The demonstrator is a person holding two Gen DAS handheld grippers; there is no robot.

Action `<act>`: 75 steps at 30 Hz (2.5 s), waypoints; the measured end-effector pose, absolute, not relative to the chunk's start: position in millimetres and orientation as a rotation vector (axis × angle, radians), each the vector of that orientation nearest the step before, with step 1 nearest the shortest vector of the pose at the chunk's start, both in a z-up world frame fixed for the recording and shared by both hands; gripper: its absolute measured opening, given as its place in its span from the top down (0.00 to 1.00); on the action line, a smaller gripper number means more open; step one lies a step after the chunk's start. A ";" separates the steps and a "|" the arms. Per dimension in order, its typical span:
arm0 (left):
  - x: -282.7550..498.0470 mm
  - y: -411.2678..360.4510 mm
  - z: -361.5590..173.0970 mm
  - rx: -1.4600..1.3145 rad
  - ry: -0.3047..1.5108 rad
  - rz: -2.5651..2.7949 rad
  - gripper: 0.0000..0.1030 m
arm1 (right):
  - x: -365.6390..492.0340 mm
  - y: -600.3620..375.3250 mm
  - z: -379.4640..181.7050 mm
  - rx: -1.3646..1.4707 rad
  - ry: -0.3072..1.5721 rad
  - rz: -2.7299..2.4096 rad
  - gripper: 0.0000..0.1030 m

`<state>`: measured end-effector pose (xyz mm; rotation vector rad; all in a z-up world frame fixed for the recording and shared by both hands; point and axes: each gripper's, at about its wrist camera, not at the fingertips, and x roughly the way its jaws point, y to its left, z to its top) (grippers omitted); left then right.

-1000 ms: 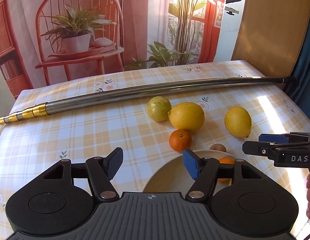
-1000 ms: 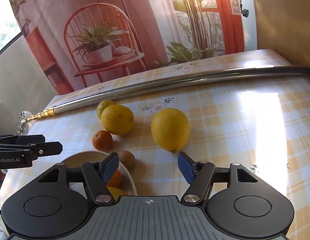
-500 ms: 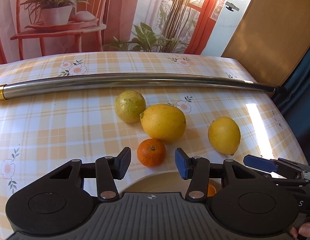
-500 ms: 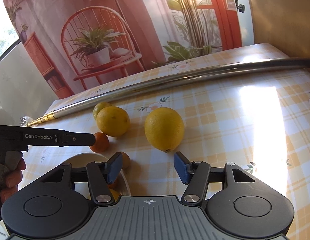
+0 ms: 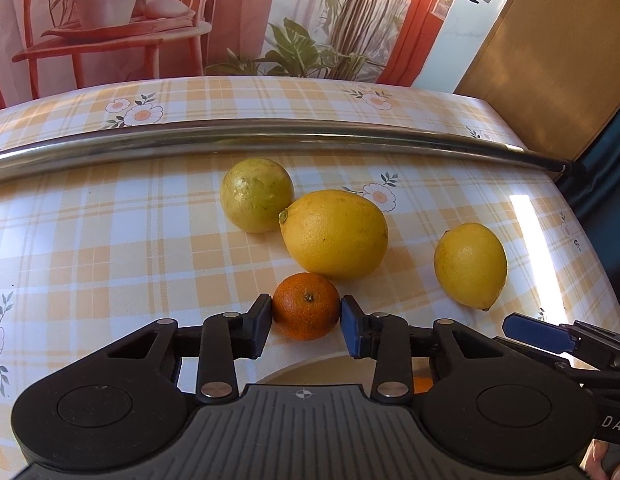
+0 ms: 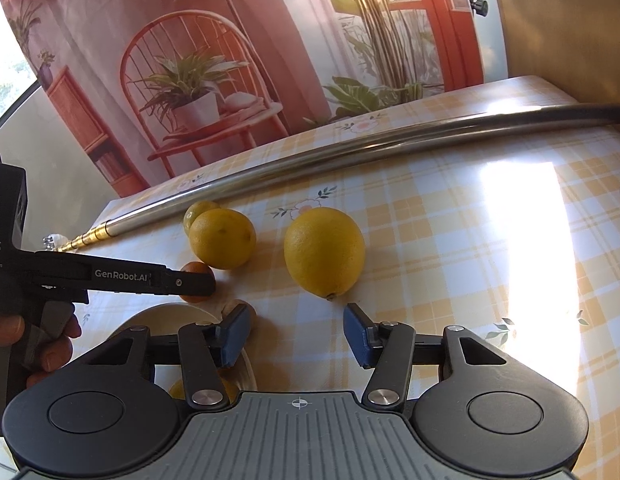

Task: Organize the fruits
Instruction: 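Grasp a tangerine with the left tool while the right tool grasps a small brown kiwi, then carry the tangerine and kiwi over the white plate with both tools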

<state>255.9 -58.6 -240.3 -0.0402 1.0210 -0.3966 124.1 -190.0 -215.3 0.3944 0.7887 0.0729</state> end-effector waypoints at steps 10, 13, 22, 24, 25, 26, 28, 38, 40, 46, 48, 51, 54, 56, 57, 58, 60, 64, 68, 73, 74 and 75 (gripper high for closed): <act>245.6 -51.2 -236.9 -0.031 0.973 -0.389 0.63 | 124.9 -188.5 -215.9 0.391 0.798 0.072 0.53; 239.6 -47.0 -231.7 -0.021 0.946 -0.378 0.63 | 126.8 -188.0 -215.6 0.393 0.804 0.077 0.56; 214.5 -33.3 -214.9 0.018 0.847 -0.361 0.63 | 142.9 -182.4 -207.7 0.397 0.853 0.111 0.61; 208.5 -27.9 -212.1 0.017 0.830 -0.360 0.63 | 151.5 -181.9 -206.8 0.435 0.891 0.120 0.63; 205.4 -24.5 -211.1 0.012 0.823 -0.361 0.63 | 156.1 -181.6 -206.6 0.458 0.912 0.123 0.65; 202.6 -21.0 -210.3 0.005 0.818 -0.361 0.63 | 160.4 -181.2 -205.7 0.476 0.931 0.125 0.65; 198.1 -14.1 -209.1 -0.008 0.807 -0.357 0.63 | 168.1 -177.7 -203.7 0.503 0.961 0.132 0.65; 175.7 15.8 -202.7 -0.070 0.744 -0.332 0.63 | 198.2 -174.0 -223.1 0.679 1.137 0.024 0.68; 170.3 18.3 -202.0 -0.063 0.731 -0.332 0.63 | 199.8 -177.4 -229.5 0.738 1.149 -0.006 0.68; 160.0 21.2 -201.3 -0.051 0.705 -0.336 0.63 | 202.4 -179.9 -237.5 0.836 1.159 -0.053 0.72; 157.6 20.8 -201.2 -0.050 0.701 -0.341 0.63 | 203.8 -179.1 -238.6 0.853 1.164 -0.059 0.72; 154.9 19.5 -200.9 -0.050 0.697 -0.349 0.63 | 208.3 -176.4 -238.6 0.865 1.170 -0.064 0.72; 153.7 18.8 -201.5 -0.050 0.697 -0.354 0.63 | 211.0 -171.9 -237.6 0.839 1.176 -0.059 0.76; 152.3 18.5 -201.7 -0.049 0.698 -0.355 0.63 | 211.6 -170.7 -237.5 0.828 1.179 -0.054 0.78; 152.2 18.8 -201.8 -0.050 0.699 -0.355 0.63 | 211.6 -170.3 -237.1 0.826 1.175 -0.055 0.78; 152.1 18.9 -202.0 -0.049 0.700 -0.355 0.63 | 212.2 -170.1 -236.8 0.823 1.172 -0.054 0.79; 151.5 18.9 -202.1 -0.047 0.702 -0.354 0.63 | 212.2 -170.3 -236.9 0.824 1.167 -0.052 0.79; 150.4 19.2 -201.5 -0.051 0.710 -0.354 0.63 | 209.4 -169.7 -232.3 0.766 1.142 -0.061 0.79; 150.6 21.8 -201.9 -0.074 0.731 -0.361 0.63 | 204.3 -167.6 -222.6 0.697 1.104 -0.040 0.79; 144.4 23.4 -200.9 -0.076 0.739 -0.357 0.63 | 193.8 -163.6 -207.5 0.633 1.045 -0.008 0.79; 143.3 23.8 -200.4 -0.078 0.741 -0.355 0.63 | 190.5 -162.2 -203.4 0.612 1.028 0.002 0.79; 142.1 24.9 -199.9 -0.083 0.743 -0.353 0.63 | 187.7 -161.8 -200.8 0.597 1.016 0.011 0.79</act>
